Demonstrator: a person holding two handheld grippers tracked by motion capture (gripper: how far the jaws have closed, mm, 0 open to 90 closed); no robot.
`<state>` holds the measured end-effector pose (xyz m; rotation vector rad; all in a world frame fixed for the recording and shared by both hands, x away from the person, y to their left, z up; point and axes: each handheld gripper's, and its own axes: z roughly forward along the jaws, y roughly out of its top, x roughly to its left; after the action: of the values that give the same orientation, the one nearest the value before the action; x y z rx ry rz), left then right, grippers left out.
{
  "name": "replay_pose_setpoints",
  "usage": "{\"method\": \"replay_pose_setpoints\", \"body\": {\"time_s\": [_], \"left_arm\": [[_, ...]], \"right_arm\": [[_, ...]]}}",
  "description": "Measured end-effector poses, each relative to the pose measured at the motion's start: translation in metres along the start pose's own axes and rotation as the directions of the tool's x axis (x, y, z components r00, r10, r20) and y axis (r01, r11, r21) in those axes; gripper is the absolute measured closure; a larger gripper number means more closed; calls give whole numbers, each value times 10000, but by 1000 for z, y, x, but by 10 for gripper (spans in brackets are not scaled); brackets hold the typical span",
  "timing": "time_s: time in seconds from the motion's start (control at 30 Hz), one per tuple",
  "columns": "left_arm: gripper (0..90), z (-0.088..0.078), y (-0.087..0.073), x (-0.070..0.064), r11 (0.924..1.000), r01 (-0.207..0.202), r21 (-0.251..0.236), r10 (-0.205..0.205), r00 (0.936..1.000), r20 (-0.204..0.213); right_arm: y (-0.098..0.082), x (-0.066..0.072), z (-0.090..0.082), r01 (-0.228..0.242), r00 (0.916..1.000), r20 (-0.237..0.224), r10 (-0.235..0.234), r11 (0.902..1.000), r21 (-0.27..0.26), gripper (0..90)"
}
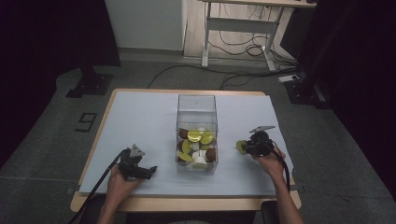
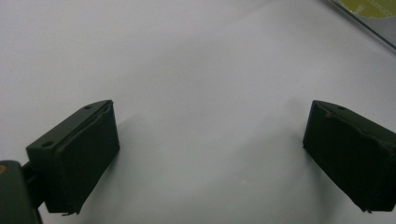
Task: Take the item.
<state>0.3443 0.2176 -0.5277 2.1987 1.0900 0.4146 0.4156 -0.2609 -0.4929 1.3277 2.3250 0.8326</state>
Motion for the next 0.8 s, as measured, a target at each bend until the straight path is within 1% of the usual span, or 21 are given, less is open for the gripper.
{"method": "replay_pose_setpoints", "body": {"time_s": [0.13, 0.3, 0.5, 0.6, 0.8], "left_arm": [[30, 0, 0, 0, 10000, -1, 0, 1, 10000, 0], [30, 0, 0, 0, 10000, 1, 1, -1, 10000, 1], [30, 0, 0, 0, 10000, 4, 0, -4, 10000, 1], [30, 0, 0, 0, 10000, 1, 0, -1, 10000, 2], [30, 0, 0, 0, 10000, 3, -2, -3, 10000, 3]], "right_arm": [[0, 0, 1, 10, 10000, 33, -11, 10000, 64, 558], [0, -1, 2, -56, 10000, 49, 55, 9998, 178, 465], [0, -1, -3, -76, 10000, -16, 76, 10000, -28, 387], [0, 0, -7, -86, 9999, -109, 85, 9999, -129, 365], [-3, 4, -17, 67, 9999, -122, -71, 9994, -342, 338]]}}
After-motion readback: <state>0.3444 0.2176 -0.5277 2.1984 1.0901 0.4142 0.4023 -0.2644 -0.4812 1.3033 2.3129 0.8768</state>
